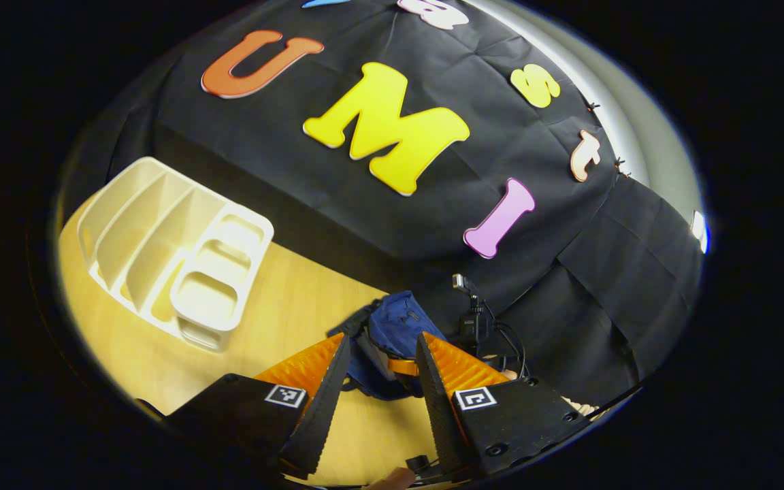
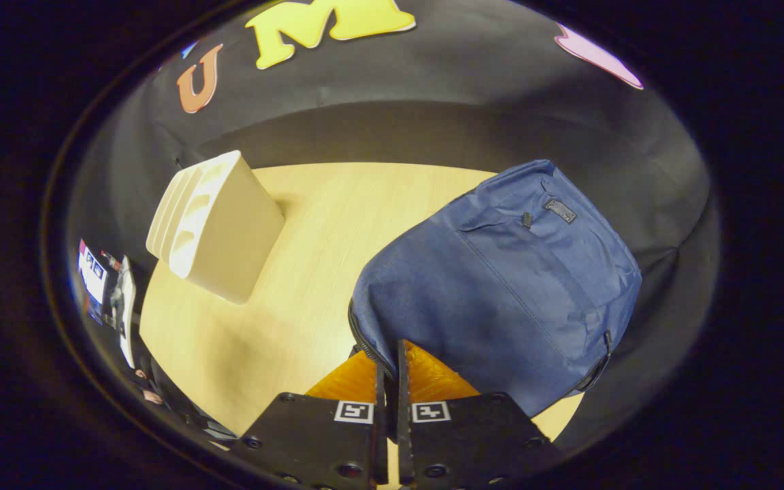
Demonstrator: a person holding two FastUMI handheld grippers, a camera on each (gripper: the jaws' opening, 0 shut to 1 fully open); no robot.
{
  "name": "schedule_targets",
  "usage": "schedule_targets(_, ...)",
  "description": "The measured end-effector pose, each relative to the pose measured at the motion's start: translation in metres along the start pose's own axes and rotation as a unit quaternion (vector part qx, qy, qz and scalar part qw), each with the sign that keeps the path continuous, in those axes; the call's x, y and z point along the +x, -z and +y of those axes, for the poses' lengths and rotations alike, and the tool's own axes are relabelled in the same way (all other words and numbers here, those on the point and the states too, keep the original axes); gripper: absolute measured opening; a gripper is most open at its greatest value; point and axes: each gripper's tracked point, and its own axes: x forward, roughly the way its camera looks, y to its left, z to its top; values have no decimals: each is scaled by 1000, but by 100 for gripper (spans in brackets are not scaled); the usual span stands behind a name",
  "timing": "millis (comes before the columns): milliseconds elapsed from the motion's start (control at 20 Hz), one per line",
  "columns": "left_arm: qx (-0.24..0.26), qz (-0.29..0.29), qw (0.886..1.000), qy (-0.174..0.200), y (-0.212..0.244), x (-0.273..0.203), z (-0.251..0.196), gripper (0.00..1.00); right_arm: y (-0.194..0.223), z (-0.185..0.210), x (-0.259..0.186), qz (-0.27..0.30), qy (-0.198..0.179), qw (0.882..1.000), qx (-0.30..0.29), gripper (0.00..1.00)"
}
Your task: Open the schoolbag, grab two books from the bookshelf and put them into the schoolbag.
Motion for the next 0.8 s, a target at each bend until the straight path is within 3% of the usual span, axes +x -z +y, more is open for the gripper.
schedule_targets(100, 25, -32, 999, -19, -30, -22, 9, 65, 1, 1, -1, -1, 22, 1000, -7, 8)
schedule_targets(200, 45, -61, 997, -34, -58, -42, 16, 65, -2, 9, -5, -9, 21, 1000, 0, 8)
schedule_targets(300, 62, -82, 993, -54, -79, -59, 25, 65, -4, 12, -14, -10, 28, 1000, 5, 29)
schedule_targets(500, 101, -111, 985, -91, -110, -92, 38, 65, -14, 28, -46, -39, 27, 999, -5, 35)
schedule_targets(650, 138, -124, 976, -115, -128, -114, 44, 65, -28, 43, -88, -91, 31, 995, -14, 65)
schedule_targets(700, 150, -125, 972, -130, -130, -121, 50, 67, -33, 49, -105, -111, 33, 993, -19, 65)
schedule_targets(800, 176, -132, 962, -159, -139, -133, 56, 76, -42, 62, -140, -155, 38, 986, -37, 80)
